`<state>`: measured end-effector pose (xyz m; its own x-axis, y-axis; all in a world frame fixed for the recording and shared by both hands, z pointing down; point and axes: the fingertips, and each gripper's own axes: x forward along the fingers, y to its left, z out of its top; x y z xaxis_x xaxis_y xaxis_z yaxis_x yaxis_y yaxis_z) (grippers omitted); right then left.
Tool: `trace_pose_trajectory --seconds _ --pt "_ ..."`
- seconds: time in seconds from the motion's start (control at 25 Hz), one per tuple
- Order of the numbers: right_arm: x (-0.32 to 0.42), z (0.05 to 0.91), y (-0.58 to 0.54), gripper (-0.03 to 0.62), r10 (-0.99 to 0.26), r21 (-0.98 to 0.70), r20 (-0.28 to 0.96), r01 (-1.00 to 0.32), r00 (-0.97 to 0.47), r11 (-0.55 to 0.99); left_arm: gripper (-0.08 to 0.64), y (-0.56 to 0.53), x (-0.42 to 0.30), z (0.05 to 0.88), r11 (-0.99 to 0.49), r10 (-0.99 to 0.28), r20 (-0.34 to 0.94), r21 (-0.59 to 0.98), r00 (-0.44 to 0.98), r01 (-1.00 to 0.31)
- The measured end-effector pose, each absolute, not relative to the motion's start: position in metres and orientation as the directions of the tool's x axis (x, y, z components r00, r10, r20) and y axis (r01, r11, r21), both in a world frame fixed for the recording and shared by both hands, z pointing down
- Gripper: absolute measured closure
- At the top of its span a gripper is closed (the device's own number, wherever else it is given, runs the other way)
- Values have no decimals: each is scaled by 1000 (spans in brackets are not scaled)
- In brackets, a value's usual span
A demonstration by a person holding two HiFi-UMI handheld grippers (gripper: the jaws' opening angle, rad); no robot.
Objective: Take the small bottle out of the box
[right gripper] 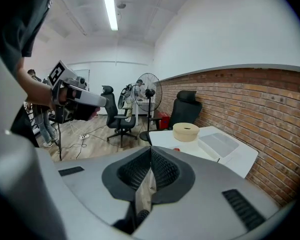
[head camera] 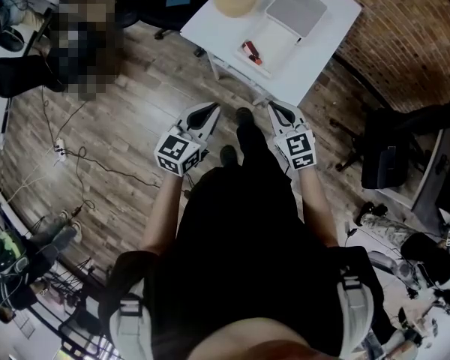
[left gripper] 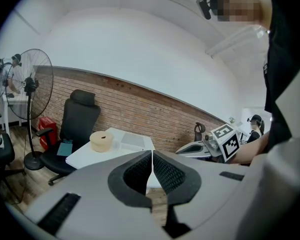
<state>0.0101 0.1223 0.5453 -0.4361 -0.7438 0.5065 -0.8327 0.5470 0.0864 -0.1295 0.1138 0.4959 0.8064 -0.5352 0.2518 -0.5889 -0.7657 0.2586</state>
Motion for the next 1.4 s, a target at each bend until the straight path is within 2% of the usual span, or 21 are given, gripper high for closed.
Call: trace_pose_trajectory --seconds 0.56,1.4 --pt "34 561 50 594 -717 56 533 -826 -450 560 535 40 -101 498 -763 -530 272 260 803 -591" --pt "45 604 -41 592 -564 -50 598 -729 -569 683 535 -50 -70 506 -712 -565 342 257 751 -653"
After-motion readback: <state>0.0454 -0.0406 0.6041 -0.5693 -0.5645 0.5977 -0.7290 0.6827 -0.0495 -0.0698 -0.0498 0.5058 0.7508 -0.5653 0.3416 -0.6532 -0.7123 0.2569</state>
